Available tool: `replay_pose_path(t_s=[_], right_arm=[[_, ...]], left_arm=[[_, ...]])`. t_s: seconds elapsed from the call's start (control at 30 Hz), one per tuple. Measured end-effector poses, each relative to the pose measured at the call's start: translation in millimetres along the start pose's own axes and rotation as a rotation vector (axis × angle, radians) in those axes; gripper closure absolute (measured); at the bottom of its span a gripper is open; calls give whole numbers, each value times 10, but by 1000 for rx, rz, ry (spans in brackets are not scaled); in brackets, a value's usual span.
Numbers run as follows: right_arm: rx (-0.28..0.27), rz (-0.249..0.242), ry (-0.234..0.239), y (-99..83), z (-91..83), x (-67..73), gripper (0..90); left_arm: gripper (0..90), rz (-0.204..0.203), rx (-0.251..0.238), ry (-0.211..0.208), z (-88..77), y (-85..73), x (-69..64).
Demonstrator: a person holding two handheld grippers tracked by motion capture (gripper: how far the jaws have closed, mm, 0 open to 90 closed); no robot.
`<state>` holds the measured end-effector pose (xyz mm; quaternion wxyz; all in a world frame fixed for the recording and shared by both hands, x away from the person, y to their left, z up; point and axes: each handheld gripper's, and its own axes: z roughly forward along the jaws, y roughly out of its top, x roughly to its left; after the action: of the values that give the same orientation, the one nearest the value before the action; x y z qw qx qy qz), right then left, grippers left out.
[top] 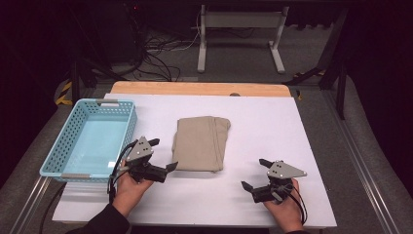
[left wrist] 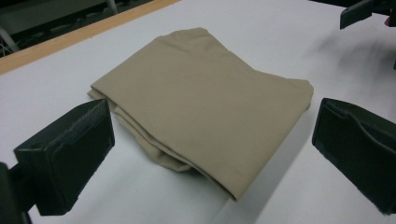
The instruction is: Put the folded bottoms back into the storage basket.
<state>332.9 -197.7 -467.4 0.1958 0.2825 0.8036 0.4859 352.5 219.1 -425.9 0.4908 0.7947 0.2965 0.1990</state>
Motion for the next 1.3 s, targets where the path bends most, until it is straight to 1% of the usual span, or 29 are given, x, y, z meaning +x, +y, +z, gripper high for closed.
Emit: replay_pose_path(t_s=[0.17,0.33,0.5,0.53,0.73,0.8,0.9,0.93,1.07,1.1,1.2,1.3], right_arm=[[6,-1,-1,-4,2,0,4],[1,-1,-4,-6,-5,4,4],[5,6,-6,-9,-4,-9,4],[5,4,-6,-9,-2,-7,4],[3,-2,-2,-8,3,-2,4],[2,-1,1,-8,4,-3,4],[0,-2,1,-6,4,-2,4],[0,-2,1,-6,4,-2,4],[-2,-3,4,-5,4,0,4],[-2,-3,4,-5,4,0,4],[-5,0,10,-3,5,-2,4],[-8,0,11,-2,4,-5,4]], left_arm=[[0,-5,6,-7,48,57,33],[0,-9,23,-19,125,136,74],[0,9,32,-22,171,239,107],[0,18,38,-21,182,278,123],[0,32,59,-22,216,365,179],[1,30,78,-21,260,410,217],[1,24,88,-25,303,456,247],[1,24,88,-25,303,456,247],[1,38,100,-14,371,556,284],[1,38,100,-14,371,556,284],[1,40,105,-10,411,633,322],[1,38,106,-8,428,659,338]])
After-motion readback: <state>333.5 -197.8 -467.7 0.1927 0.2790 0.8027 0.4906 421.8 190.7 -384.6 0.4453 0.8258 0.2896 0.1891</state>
